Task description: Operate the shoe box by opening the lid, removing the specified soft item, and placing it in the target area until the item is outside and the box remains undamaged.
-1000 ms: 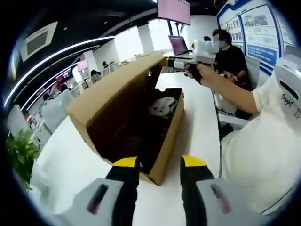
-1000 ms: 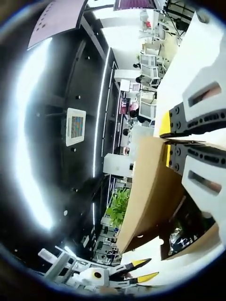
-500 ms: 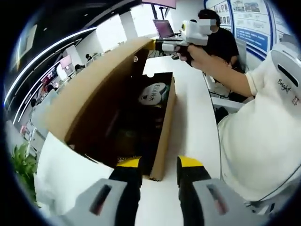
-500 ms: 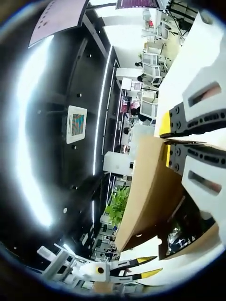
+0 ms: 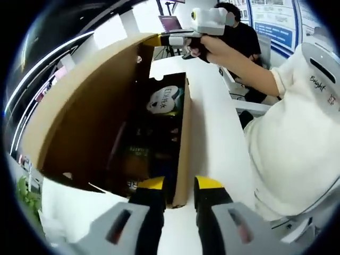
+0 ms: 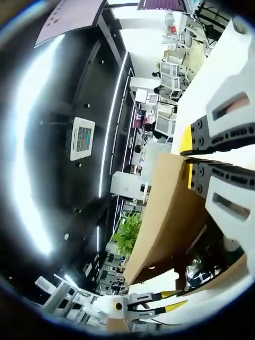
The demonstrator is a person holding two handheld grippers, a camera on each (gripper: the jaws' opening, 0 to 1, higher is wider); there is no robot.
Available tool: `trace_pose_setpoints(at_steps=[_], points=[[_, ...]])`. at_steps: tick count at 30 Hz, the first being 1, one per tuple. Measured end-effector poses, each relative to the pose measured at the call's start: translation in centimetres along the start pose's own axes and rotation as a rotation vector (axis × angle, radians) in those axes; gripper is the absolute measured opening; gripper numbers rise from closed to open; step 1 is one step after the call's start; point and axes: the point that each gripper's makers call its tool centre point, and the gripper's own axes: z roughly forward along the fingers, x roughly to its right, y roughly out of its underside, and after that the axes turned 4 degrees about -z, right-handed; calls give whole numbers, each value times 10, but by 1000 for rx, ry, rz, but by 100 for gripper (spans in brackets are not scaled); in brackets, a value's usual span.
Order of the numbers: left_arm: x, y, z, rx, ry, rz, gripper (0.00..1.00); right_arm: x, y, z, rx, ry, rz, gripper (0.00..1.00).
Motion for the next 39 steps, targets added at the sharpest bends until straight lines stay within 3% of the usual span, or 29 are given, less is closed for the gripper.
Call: trace_pose_setpoints(at_steps=[8, 12, 19, 23, 26, 39], points=[[-2, 2, 8, -31, 9, 5, 16, 2, -3, 7, 18, 7, -10, 2], [3, 8, 17, -70, 53, -18, 13, 2, -4, 8, 25, 9, -13, 2], [3, 9, 23, -87, 45, 27, 10, 3, -3, 7, 49, 5, -8, 2], [0, 9, 25, -93, 38, 34, 3, 3, -3, 8, 49, -5, -2, 2], [1, 9, 25, -93, 45, 88, 3, 4, -4, 10, 45, -10, 2, 2], [0, 11, 25, -148, 104, -8, 1, 6, -7, 21, 12, -32, 12, 2]])
